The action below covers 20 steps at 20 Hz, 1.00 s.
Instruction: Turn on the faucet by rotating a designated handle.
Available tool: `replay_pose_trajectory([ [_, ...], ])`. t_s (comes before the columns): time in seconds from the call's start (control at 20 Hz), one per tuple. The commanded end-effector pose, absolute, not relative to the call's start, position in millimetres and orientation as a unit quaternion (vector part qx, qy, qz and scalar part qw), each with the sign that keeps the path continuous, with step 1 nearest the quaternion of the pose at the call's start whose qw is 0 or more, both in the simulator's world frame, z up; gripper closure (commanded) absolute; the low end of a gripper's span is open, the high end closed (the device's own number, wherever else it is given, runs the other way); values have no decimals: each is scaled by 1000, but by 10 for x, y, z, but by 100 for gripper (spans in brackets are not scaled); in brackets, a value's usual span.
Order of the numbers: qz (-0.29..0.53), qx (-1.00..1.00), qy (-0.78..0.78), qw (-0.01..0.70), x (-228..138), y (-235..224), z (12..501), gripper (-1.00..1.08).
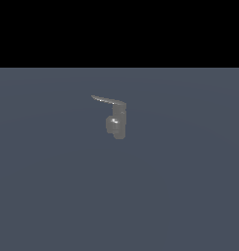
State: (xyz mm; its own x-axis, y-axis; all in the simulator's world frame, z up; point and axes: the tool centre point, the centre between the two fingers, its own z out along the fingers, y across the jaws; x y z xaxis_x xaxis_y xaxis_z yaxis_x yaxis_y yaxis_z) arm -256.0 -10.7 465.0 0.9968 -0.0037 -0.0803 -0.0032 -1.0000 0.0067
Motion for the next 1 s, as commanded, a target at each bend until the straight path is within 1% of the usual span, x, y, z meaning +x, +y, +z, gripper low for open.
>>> replay_pose_trajectory([
  [0.0,-40,999,-2,3,-2560,-107,4650,108],
  [0.65,-36,999,25,-3,-2564,-23,4730,108],
  [0.95,-37,999,10,-10,-2470,-6,4720,108],
])
